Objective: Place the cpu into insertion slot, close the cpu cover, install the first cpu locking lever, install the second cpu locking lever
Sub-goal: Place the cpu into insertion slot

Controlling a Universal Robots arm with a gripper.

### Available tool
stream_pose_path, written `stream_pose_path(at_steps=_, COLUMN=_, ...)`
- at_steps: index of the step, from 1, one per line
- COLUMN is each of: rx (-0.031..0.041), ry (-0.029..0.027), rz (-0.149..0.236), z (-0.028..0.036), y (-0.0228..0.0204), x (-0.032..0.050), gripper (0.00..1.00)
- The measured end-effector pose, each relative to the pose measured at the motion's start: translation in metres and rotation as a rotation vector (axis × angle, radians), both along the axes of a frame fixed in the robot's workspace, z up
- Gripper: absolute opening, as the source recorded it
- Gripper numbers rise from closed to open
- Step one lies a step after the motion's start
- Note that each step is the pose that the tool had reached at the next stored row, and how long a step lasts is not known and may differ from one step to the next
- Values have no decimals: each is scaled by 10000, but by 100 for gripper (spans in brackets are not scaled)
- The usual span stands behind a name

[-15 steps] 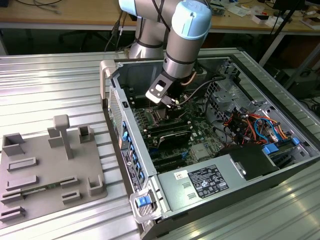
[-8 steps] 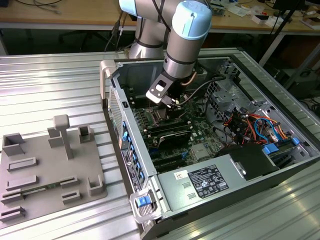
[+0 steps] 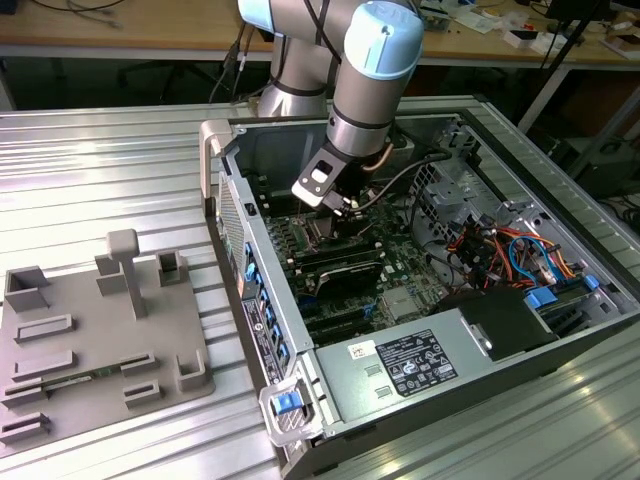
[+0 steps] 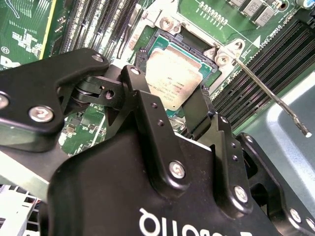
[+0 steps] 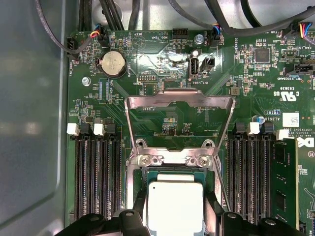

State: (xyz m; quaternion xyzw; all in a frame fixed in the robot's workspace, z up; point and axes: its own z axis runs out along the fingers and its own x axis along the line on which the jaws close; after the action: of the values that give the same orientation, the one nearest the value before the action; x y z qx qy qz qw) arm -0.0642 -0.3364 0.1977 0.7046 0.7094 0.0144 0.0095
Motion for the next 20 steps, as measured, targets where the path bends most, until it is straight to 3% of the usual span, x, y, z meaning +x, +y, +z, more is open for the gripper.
stream_pose_path(at_steps=10, rx=16, ry=0, rz=-1, z=10, y=1, x=0, gripper=55)
stream_pose_path(at_steps=11, rx=43, ry=8, rz=1, z=12, y=-1, x=0, gripper=55)
stream_pose_path(at_steps=12, rx=171, ry=14, rz=-1, z=12, y=-3, x=-1, gripper=55)
stream_pose_path(at_steps=13, rx=245, ry=16, rz=0, z=12, y=-3, x=0, gripper=55)
stream_pose_path(at_steps=15, rx=305, ry=18, rz=-2, z=10, y=-3, x=0, gripper=55)
stream_pose_path(at_steps=18, rx=300, ry=18, rz=-6, z=9, y=-5, x=0, gripper=55)
stream_pose_path(at_steps=20, rx=226, ry=18, rz=-15, z=9, y=-6, x=0, gripper=55)
